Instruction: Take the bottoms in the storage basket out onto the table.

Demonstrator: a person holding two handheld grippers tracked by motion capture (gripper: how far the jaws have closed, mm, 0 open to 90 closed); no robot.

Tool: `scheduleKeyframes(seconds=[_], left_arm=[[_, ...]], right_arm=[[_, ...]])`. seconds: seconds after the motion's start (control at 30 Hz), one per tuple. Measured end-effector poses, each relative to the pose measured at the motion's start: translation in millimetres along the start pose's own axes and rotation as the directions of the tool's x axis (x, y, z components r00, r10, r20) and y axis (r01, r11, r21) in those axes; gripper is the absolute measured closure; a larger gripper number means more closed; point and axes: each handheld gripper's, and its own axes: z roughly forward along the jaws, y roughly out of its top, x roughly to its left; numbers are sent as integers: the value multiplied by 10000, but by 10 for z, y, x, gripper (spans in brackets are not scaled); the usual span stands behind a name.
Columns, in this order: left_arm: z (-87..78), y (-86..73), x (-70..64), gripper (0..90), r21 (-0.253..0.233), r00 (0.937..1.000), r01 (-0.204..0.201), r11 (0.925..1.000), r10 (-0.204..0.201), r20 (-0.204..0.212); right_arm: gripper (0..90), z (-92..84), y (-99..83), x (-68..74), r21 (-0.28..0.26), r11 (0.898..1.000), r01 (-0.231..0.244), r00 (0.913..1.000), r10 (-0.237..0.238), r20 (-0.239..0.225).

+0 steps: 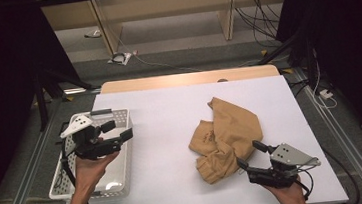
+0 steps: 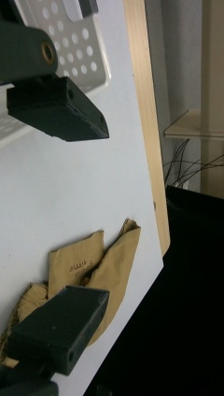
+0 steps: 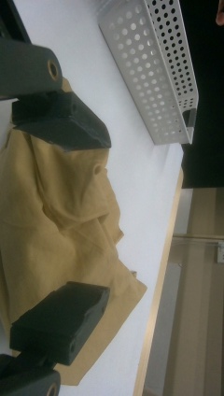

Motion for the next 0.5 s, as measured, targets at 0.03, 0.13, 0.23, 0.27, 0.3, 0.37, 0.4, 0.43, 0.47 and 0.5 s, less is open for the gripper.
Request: scheduleKeyframes(seconds=[0.03,0.13,0.23,0.27,0.3,0.37,0.4,0.43,0.47,0.5], left_arm=[[-10,-3,16,184,-5,10000,7,10000,-7,-48],[-44,-17,70,184,18,9997,136,9999,-135,-195],[-77,-26,121,184,26,9992,238,9997,-237,-336],[-90,-28,141,184,29,9988,285,9996,-283,-389],[-104,-30,162,184,8,9985,343,9994,-342,-429],[-138,-36,206,185,-32,9978,437,9990,-439,-501],[-154,-39,224,185,-39,9973,463,9989,-464,-567],[-170,-43,241,186,-27,9967,463,9989,-464,-663],[-187,-50,259,186,-5,9960,427,9991,-426,-781],[-202,-59,279,186,6,9953,454,9990,-452,-851]], right_arm=[[248,0,-1,-1,9,10000,21,10000,-21,-1],[248,-3,-2,-4,2,10000,5,10000,-5,-25],[248,-1,-4,-7,0,10000,-2,10000,2,-14],[248,-3,-5,-8,21,10000,20,10000,-20,-19],[248,-5,-4,-8,42,10000,1,10000,-1,-3],[248,-2,-6,-10,46,10000,-17,10000,17,-7],[248,-1,-7,-12,57,10000,-7,10000,7,-5],[248,2,-8,-14,27,10000,-24,10000,24,-7],[248,4,-9,-17,13,10000,-53,10000,53,-26],[248,3,-10,-19,28,10000,-71,10000,71,-32]])
